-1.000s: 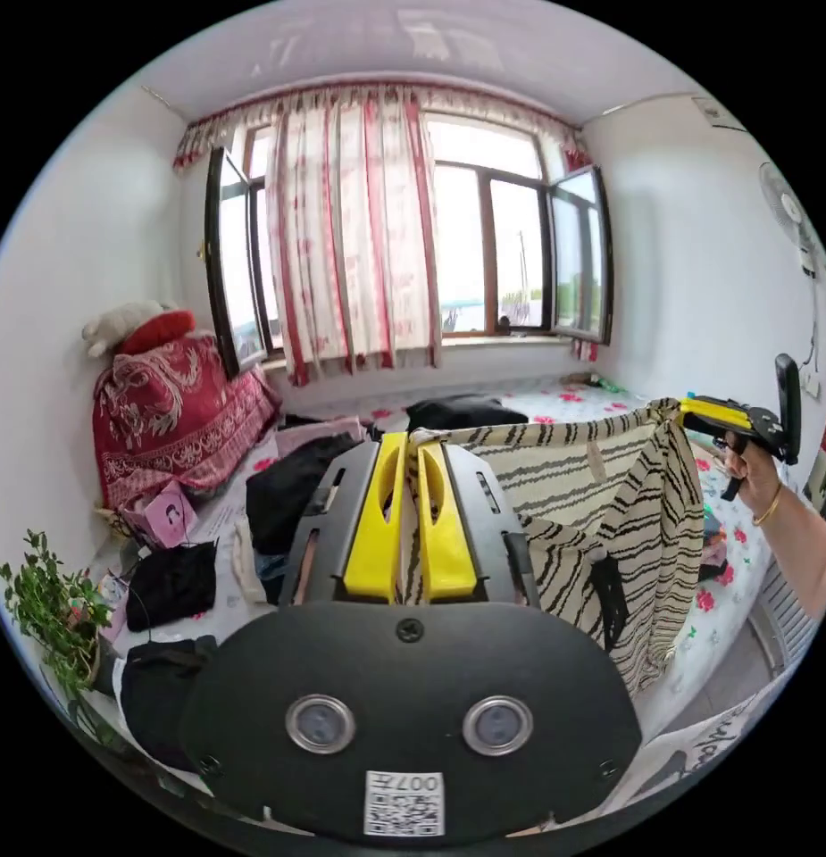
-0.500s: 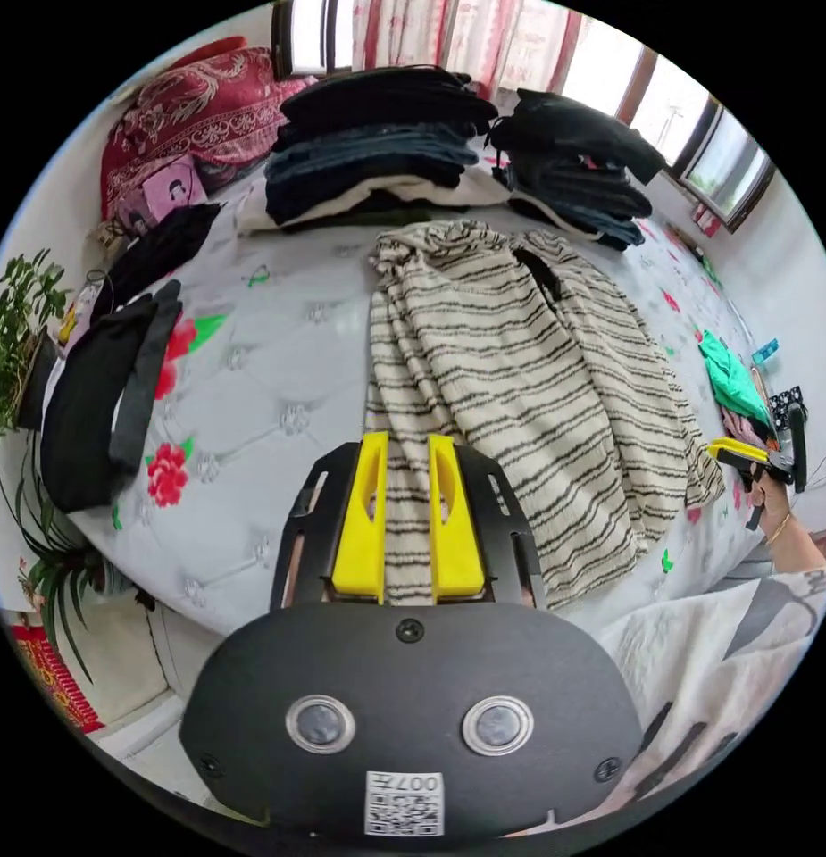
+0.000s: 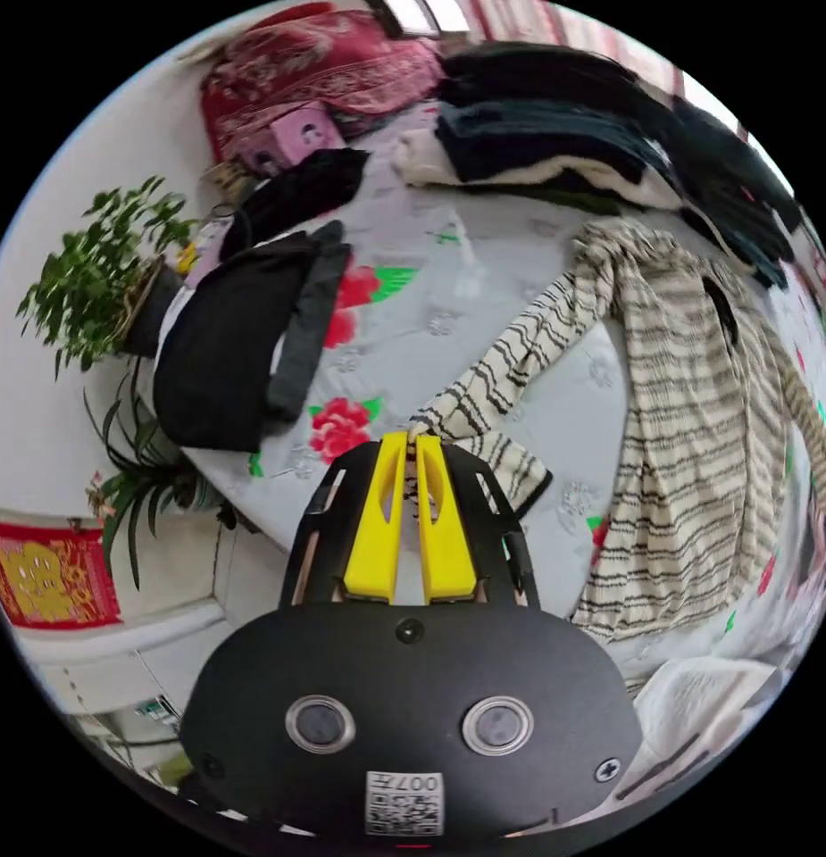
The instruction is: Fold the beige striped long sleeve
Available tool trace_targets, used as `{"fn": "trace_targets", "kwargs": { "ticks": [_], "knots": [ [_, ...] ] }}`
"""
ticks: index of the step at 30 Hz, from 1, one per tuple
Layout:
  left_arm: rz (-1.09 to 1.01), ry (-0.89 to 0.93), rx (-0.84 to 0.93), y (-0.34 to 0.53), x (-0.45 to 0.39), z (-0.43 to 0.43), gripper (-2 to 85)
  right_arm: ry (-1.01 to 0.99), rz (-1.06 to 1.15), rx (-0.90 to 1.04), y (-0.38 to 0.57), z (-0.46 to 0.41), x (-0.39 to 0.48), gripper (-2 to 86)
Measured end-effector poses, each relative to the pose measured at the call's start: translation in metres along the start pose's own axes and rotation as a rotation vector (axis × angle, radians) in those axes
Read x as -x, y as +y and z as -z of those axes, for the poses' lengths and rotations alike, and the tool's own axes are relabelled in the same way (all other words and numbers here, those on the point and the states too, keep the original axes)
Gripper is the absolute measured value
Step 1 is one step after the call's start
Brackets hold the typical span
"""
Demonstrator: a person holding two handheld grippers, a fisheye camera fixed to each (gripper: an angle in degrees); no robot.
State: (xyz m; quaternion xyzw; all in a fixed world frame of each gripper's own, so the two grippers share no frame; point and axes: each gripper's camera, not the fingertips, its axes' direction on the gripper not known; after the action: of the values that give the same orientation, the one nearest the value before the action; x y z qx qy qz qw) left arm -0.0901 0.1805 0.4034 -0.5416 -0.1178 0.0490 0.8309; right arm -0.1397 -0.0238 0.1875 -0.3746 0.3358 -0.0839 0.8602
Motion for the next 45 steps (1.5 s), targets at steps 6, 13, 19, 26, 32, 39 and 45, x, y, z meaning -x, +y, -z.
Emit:
{"fn": "trace_targets", "kwargs": {
  "ticks": [6, 13, 19, 26, 32, 39, 45],
  "knots": [
    [0.006, 0.219, -0.161, 0.053, 0.002, 0.040, 4.0, -0.389, 0.070, -0.081, 0.026, 0.031, 0.000, 5.8],
    [-0.315, 0.402, 0.029, 0.163, -0.107, 0.006, 7.7, -0.655, 0.353, 0.253, 0.094, -0.029, 0.126, 7.2],
    [-0.514, 0.301, 0.122, 0.170, -0.134, -0.011, 1.2, -0.494, 0.563, 0.236, 0.084, -0.016, 0.155, 1.5],
    [-0.117, 0.690, 0.039, 0.080, -0.058, -0.012, -0.5, -0.678, 0.245, 0.041, -0.045, 0.025, 0.097, 1.4],
    [0.047, 0.763, 0.066, 0.053, -0.016, -0.034, -0.4, -0.765, 0.104, 0.086, -0.070, 0.006, 0.063, 3.6],
    [-0.001, 0.766, 0.117, 0.095, 0.000, -0.042, -0.4, -0.706, 0.396, 0.236, 0.014, -0.006, 0.102, 6.2],
    [0.010, 0.836, 0.098, 0.088, 0.010, -0.026, -0.6, -0.577, 0.460, 0.232, 0.003, -0.015, 0.132, 2.6]
  ]
}}
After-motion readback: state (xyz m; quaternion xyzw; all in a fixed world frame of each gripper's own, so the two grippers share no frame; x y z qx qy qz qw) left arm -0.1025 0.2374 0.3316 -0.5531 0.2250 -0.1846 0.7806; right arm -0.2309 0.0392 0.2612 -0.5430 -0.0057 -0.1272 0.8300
